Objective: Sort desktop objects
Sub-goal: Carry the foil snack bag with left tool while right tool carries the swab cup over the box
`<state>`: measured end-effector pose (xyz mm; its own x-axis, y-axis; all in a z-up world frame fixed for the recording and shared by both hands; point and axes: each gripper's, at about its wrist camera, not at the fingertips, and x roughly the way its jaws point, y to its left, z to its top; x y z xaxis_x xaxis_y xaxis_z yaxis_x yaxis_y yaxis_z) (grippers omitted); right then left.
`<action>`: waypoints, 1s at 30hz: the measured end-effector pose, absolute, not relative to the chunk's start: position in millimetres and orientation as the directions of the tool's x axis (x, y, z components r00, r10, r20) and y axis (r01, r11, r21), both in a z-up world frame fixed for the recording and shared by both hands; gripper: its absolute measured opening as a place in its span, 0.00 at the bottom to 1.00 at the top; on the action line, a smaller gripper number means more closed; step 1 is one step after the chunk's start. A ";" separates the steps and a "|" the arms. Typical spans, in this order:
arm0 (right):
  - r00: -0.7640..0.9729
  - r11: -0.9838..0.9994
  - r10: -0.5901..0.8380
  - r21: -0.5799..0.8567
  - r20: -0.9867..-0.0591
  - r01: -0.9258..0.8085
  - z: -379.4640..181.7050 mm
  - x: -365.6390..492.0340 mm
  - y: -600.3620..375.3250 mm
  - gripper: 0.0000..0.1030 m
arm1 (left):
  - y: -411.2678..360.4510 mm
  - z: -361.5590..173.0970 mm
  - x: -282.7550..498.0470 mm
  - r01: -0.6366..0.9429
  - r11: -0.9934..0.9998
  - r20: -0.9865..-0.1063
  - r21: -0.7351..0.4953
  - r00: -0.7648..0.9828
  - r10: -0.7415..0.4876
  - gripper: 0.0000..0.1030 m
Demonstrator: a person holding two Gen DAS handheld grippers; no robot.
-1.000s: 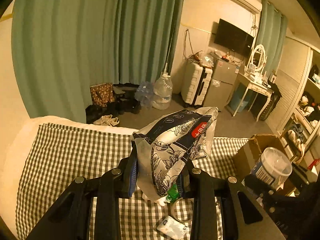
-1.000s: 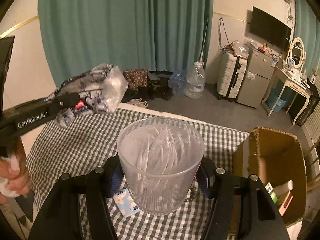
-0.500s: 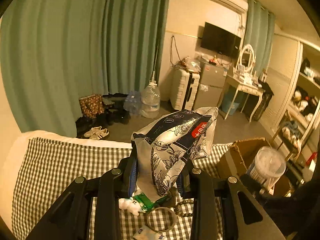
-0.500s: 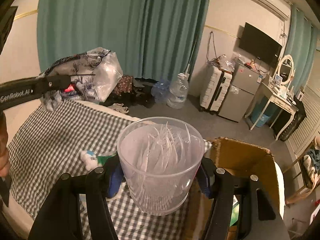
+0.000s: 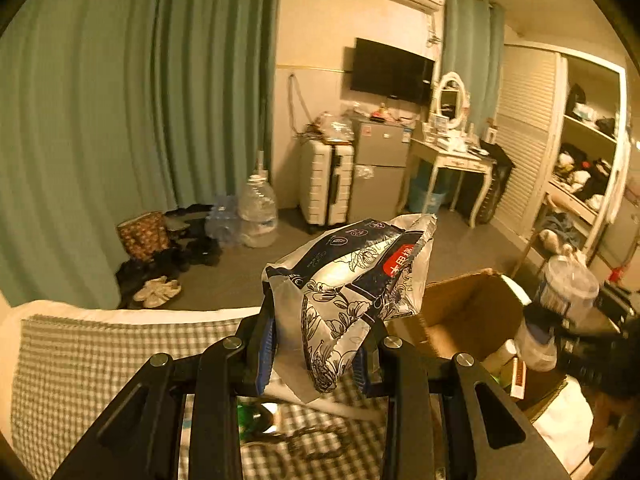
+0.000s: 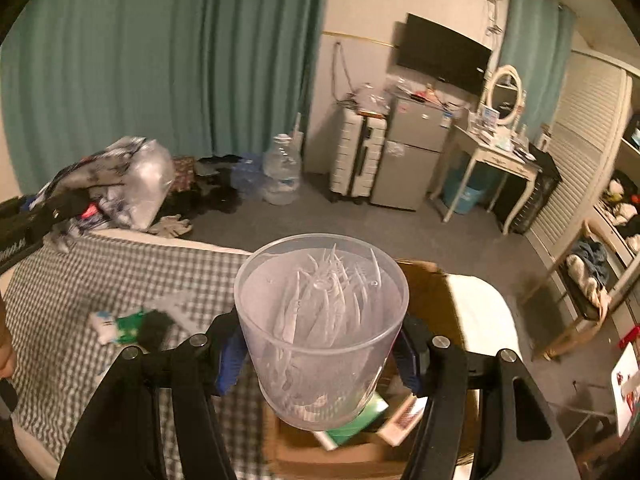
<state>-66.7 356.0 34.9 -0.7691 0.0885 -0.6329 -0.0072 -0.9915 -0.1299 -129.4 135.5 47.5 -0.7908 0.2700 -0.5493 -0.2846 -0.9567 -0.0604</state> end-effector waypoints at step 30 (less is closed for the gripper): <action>-0.742 -0.985 0.132 0.000 -0.657 -0.175 -5.5 -83.9 493.5 0.60 | 322.9 -29.2 -144.1 -0.443 -0.894 -0.604 -0.072 -0.693 0.392 0.31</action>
